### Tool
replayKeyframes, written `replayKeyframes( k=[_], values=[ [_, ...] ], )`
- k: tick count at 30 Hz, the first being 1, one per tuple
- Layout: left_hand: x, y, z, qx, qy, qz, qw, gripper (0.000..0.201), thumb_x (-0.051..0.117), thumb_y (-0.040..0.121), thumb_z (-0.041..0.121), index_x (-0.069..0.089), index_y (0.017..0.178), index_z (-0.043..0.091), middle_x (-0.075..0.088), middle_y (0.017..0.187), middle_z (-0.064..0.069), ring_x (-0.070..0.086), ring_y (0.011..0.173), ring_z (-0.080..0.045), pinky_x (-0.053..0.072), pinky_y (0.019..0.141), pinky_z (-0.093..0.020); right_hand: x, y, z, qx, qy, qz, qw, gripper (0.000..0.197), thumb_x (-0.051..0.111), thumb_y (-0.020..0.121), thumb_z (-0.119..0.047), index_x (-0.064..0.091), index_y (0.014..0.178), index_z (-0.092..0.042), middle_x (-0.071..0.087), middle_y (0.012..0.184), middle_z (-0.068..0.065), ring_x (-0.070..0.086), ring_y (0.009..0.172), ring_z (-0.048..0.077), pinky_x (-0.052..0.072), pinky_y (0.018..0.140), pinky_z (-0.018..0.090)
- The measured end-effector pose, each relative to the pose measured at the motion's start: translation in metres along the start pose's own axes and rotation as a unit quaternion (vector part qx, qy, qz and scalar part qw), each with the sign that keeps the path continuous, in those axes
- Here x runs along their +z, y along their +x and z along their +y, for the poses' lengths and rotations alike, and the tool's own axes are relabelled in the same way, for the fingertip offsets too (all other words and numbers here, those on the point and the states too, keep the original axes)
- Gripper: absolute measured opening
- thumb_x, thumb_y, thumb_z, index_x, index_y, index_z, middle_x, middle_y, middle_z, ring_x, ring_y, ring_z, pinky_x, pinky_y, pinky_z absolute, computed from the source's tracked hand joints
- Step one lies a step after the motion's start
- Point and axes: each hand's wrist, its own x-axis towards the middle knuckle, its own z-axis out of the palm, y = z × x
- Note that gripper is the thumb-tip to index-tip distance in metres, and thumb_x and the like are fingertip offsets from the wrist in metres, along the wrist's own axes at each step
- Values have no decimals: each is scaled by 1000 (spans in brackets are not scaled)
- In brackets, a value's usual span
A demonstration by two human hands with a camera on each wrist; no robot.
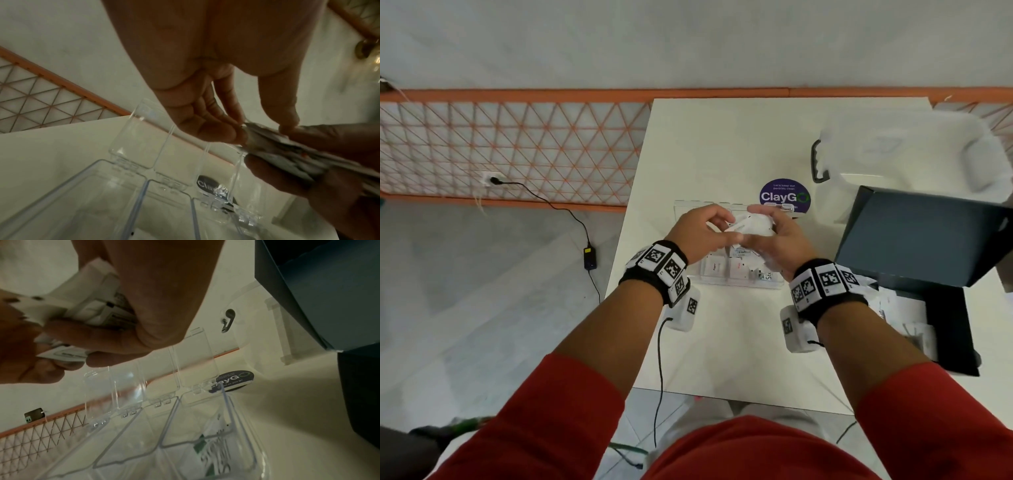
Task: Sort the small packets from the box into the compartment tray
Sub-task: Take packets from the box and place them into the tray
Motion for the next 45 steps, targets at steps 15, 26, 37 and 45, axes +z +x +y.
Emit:
replayKeyframes(
  k=[15,26,37,45],
  values=[
    [-1,-9,-2,-52,-100,5,994,17,67,83,-2,68,95,10,72,76,-7,69,65,-12,54,62,-19,-5,-12,-1,8,8,50,999,44,72,80,9,64,106,-25,58,97,8,59,52,5,42,41,17],
    [2,-9,8,-62,-136,13,989,23,63,85,-5,70,99,12,68,90,-4,68,78,-15,58,70,-24,-2,-17,-5,19,17,60,998,51,68,79,14,59,113,-22,58,86,7,53,44,7,36,36,17],
    [-11,-6,0,-87,-79,60,991,26,61,85,-2,61,107,12,66,92,-6,68,70,-19,55,64,-24,-8,-14,-1,17,6,99,995,53,77,75,6,62,115,-25,62,99,6,59,55,8,41,41,19],
    [-7,5,-20,-37,229,14,973,13,63,86,6,72,95,10,72,91,-6,63,81,-12,42,64,-3,-11,-9,0,14,8,100,995,53,78,75,5,63,118,-23,62,98,1,59,53,4,41,41,19]
  ],
)
